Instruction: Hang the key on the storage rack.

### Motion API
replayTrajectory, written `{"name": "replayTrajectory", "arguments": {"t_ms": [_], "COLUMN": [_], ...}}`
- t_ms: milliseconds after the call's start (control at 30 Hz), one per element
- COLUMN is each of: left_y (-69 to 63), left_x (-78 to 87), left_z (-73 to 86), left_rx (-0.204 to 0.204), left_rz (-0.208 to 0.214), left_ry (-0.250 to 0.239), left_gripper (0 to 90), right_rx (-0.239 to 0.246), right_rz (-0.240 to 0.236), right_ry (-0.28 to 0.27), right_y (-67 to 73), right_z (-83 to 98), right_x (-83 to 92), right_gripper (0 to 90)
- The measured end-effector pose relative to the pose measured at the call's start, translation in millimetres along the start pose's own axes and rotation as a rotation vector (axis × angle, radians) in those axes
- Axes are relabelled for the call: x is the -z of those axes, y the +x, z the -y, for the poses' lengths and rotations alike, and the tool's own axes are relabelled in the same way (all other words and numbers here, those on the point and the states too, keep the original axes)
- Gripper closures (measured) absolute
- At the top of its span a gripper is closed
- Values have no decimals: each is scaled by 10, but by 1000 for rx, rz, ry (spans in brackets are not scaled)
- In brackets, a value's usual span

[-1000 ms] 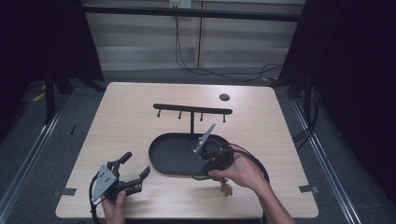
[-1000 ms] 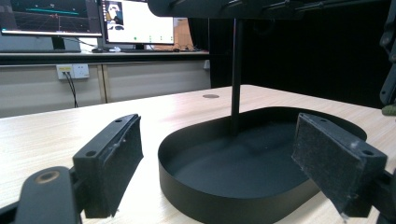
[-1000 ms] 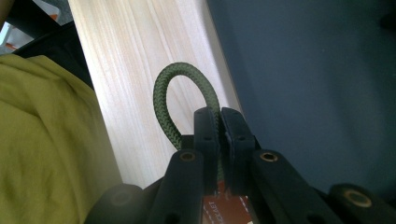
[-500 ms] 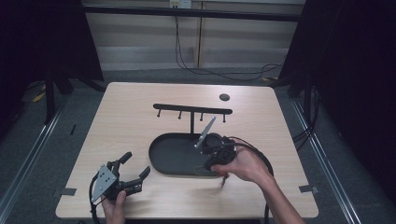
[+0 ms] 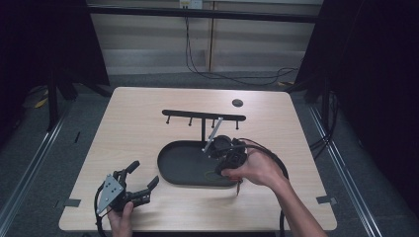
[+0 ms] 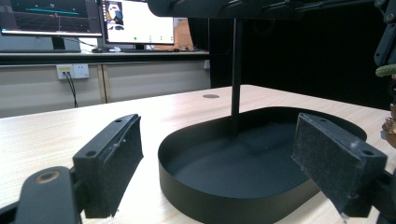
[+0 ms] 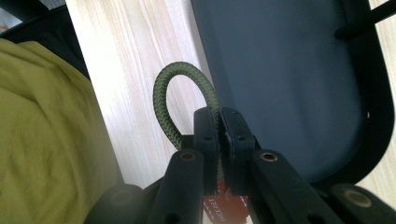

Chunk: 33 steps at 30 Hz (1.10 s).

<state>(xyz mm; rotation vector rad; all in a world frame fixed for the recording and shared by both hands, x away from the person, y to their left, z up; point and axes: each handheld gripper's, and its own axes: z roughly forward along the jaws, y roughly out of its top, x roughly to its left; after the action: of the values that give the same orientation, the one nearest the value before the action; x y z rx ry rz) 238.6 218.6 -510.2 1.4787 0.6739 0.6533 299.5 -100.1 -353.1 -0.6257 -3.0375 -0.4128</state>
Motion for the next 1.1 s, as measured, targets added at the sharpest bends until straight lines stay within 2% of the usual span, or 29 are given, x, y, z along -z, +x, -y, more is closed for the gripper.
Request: {"name": "replayTrajectory", "arguments": {"t_ms": [133, 200, 467, 733, 1100], "left_y": [0, 0, 2, 2, 2], "left_x": [1, 0, 0, 0, 0], "left_z": [-1, 0, -1, -1, 0], "left_rx": [0, 0, -3, -3, -3], "left_rz": [0, 0, 1, 1, 1], "left_ry": [1, 0, 0, 0, 0], "left_gripper": [157, 157, 157, 157, 157], "right_rx": [13, -5, -22, -6, 9], "right_rz": [4, 5, 6, 21, 34], "right_ry": [14, 20, 11, 32, 5], "right_y": [-16, -41, -164, -199, -280], "right_z": [-33, -50, -117, -269, -397], "right_x": [49, 93, 240, 345, 473], "right_gripper": [859, 859, 859, 859, 859]}}
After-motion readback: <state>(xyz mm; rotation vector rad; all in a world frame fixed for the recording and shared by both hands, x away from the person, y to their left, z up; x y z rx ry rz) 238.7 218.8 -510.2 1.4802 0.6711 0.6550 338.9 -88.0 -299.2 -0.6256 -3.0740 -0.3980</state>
